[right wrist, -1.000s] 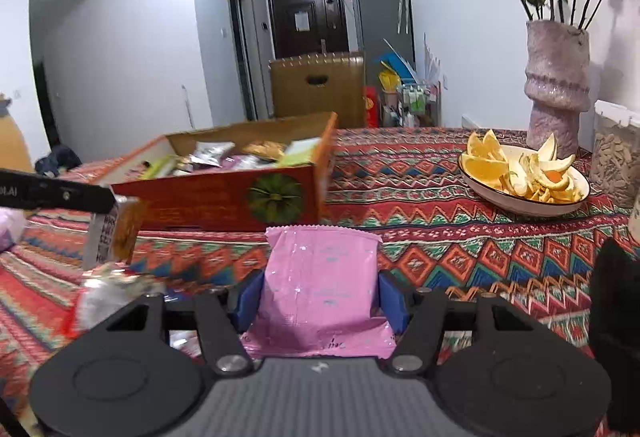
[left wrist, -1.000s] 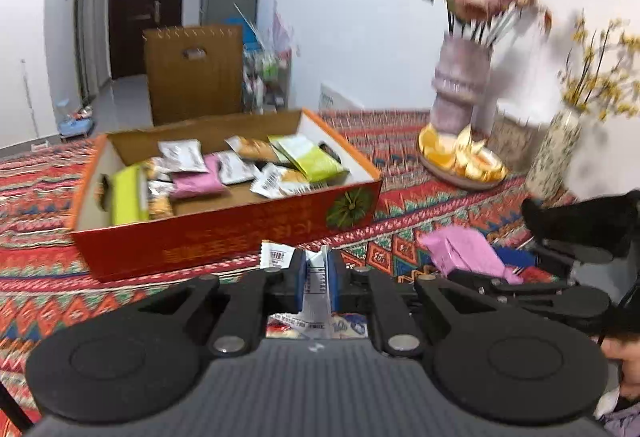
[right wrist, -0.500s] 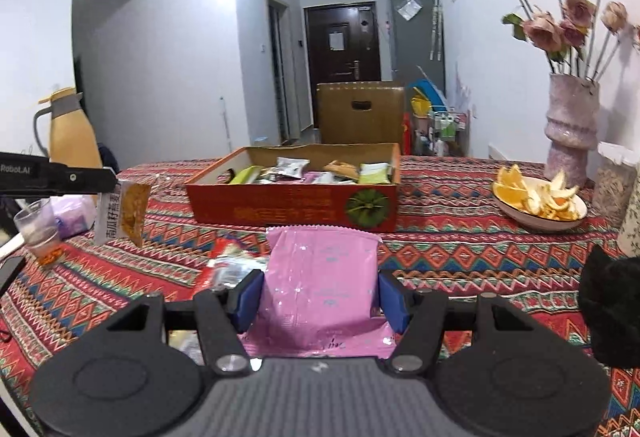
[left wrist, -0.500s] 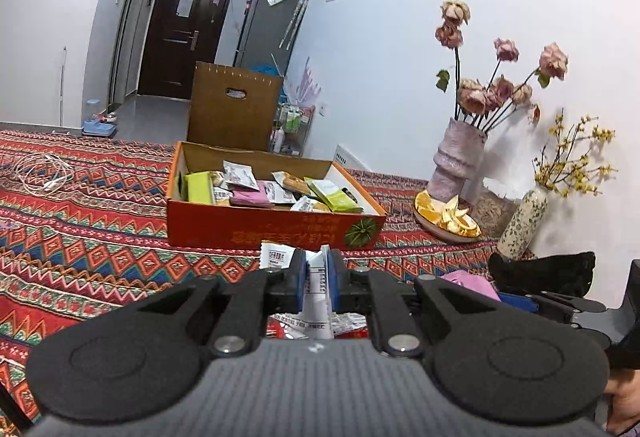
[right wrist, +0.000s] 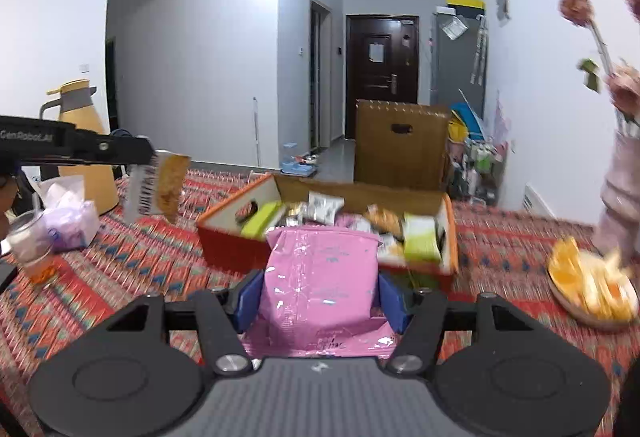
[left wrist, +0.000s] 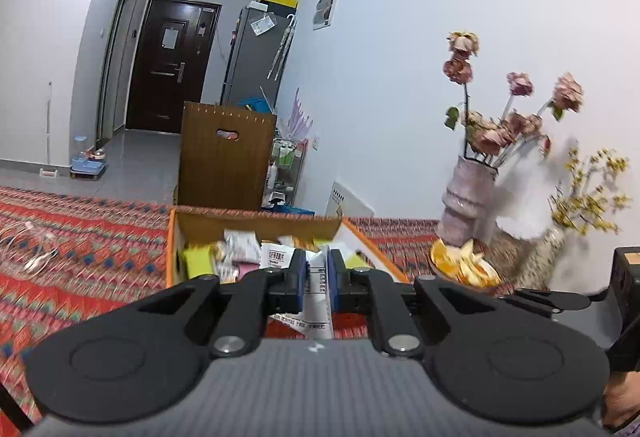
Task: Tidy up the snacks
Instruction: 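Carry both held packets into the cardboard box and open both tools, then withdraw both open tools from the box back toward the remaining bags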
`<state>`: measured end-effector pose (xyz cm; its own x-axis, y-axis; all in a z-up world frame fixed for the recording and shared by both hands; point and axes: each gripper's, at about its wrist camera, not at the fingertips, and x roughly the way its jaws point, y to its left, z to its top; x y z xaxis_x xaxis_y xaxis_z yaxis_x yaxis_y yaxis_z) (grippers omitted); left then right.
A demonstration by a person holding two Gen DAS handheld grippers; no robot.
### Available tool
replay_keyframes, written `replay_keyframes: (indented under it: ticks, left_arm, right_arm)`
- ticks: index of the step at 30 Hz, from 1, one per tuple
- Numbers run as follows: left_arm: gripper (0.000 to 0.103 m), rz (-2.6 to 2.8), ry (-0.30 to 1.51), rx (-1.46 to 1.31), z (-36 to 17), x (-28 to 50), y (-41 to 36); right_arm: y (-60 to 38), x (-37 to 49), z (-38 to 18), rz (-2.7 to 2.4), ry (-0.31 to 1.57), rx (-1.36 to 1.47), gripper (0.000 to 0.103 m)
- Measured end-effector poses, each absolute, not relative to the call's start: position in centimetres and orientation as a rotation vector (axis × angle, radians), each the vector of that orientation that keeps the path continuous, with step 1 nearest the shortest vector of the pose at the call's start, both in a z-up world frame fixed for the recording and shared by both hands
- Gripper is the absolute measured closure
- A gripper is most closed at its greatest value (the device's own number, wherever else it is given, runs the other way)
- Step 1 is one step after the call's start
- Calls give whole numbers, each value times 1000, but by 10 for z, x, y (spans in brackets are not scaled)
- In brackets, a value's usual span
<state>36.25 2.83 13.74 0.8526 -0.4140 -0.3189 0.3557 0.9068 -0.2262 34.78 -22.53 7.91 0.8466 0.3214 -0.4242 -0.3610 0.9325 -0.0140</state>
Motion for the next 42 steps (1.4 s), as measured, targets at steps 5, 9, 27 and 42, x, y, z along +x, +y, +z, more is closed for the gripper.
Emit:
replay_keyframes:
  ticks: [5, 9, 27, 42]
  left_arm:
    - [91, -422, 432, -204, 129, 443, 17]
    - [91, -421, 489, -255, 108, 496, 10]
    - [61, -435, 684, -269, 28, 561, -4]
    - [21, -339, 575, -234, 78, 503, 17]
  right_arm:
    - [-214, 434, 79, 377, 445, -74, 43]
    - [-208, 496, 62, 360, 501, -41, 43]
    - [-189, 564, 3, 336, 652, -66, 37]
    - [-232, 507, 67, 271, 525, -55, 27]
